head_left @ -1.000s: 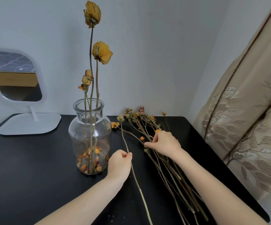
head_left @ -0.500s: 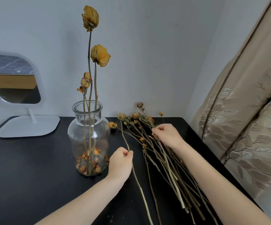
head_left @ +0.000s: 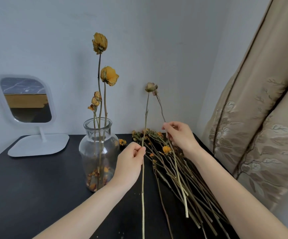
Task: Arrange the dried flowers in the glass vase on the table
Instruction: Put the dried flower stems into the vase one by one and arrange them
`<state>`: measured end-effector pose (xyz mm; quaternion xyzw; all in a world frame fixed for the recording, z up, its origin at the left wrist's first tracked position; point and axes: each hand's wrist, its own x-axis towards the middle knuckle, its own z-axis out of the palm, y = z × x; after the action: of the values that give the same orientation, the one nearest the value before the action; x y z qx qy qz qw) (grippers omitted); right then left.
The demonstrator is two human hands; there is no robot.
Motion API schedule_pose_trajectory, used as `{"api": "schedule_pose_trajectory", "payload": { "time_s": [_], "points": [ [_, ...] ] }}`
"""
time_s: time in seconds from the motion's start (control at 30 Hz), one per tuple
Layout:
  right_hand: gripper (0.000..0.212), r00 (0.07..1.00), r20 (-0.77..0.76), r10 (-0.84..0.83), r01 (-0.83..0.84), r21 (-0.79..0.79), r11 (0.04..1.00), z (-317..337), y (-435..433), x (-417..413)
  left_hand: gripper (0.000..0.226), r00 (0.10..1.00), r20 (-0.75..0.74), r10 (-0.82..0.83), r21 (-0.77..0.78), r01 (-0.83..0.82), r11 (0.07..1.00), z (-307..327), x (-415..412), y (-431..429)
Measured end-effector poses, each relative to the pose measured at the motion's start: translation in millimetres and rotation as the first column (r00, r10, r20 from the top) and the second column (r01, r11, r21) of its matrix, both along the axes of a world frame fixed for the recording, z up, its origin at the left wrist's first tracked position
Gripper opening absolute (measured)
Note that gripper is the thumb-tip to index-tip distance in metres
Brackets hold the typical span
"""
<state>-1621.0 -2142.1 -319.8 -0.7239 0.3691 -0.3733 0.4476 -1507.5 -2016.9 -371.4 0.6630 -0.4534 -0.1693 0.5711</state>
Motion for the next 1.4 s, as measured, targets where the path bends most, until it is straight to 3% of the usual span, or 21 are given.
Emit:
{"api": "schedule_pose_trajectory", "payload": {
  "time_s": [0.17, 0.3, 0.57, 0.7, 0.9, 1.13, 1.4],
  "points": [
    [0.016, 0.976, 0.214, 0.031, -0.028, -0.02, 0.999, 48, 10, 8, 0.022, 0.989, 0.142, -0.033, -0.138, 0.053, 0.989, 49, 10, 17],
    [0.015, 0.931, 0.355, 0.089, -0.063, -0.084, 0.994, 90, 23, 19, 0.02, 0.982, 0.183, 0.041, -0.252, 0.006, 0.968, 97, 28, 37],
    [0.018, 0.839, 0.525, 0.144, -0.06, -0.174, 0.983, 141, 47, 56, 0.027, 0.976, -0.018, 0.216, -0.481, -0.197, 0.854, 182, 91, 69],
    [0.02, 0.837, 0.525, 0.153, -0.061, -0.19, 0.98, 138, 56, 68, 0.028, 0.958, -0.101, 0.269, -0.48, -0.284, 0.83, 196, 114, 70],
    [0.02, 0.844, 0.515, 0.151, -0.057, -0.194, 0.979, 133, 56, 68, 0.027, 0.956, -0.193, 0.222, -0.523, -0.292, 0.801, 207, 127, 66],
    [0.018, 0.859, 0.495, 0.132, -0.041, -0.191, 0.981, 125, 51, 67, 0.024, 0.952, -0.075, 0.295, -0.374, -0.301, 0.877, 169, 132, 56],
    [0.018, 0.871, 0.474, 0.129, -0.05, -0.176, 0.983, 113, 48, 70, 0.012, 0.993, 0.011, 0.12, -0.056, -0.119, 0.991, 124, 126, 58]
  ]
}}
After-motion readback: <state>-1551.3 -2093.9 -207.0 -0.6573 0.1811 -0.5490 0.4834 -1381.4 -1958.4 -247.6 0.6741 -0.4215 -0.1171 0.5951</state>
